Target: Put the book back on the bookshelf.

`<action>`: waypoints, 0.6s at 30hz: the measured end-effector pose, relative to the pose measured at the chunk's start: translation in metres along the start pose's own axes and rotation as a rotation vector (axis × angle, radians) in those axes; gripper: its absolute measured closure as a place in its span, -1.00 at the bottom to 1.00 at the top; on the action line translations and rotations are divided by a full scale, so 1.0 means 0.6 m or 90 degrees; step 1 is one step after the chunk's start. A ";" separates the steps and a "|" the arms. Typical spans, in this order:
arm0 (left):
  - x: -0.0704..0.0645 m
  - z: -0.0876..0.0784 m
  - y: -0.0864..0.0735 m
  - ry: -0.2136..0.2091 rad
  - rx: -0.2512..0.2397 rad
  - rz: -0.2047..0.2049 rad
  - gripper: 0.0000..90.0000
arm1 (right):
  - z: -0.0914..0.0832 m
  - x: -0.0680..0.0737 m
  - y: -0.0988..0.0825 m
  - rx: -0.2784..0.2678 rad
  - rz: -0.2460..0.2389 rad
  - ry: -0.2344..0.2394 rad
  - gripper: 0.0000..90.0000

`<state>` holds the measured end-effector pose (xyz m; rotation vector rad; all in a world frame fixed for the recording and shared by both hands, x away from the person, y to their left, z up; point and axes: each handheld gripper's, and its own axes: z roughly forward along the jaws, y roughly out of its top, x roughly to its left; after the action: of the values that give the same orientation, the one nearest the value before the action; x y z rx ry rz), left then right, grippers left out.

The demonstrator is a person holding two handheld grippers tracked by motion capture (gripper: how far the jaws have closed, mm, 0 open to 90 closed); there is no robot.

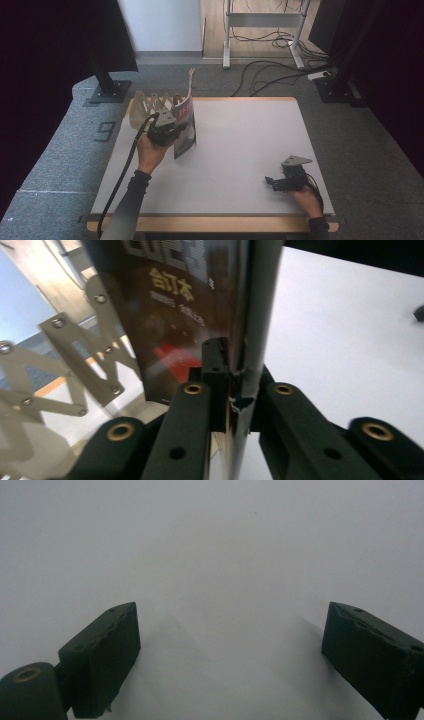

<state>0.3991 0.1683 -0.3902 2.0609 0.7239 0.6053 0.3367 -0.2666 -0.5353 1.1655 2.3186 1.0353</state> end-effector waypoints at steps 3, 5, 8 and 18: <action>-0.009 0.004 -0.001 -0.009 0.009 0.014 0.56 | 0.000 0.001 0.000 0.001 0.000 -0.003 -0.81; -0.014 0.007 -0.001 -0.014 0.012 0.015 0.51 | 0.000 0.001 0.000 0.001 0.000 -0.002 -0.81; -0.019 0.010 -0.002 -0.021 0.017 0.013 0.33 | 0.000 0.001 0.000 0.001 0.000 -0.002 -0.81; -0.035 -0.004 -0.014 -0.025 0.032 0.021 0.08 | 0.000 0.001 0.000 0.000 -0.002 -0.001 -0.81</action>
<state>0.3805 0.1594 -0.3994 2.1284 0.6900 0.5692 0.3364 -0.2661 -0.5354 1.1624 2.3190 1.0337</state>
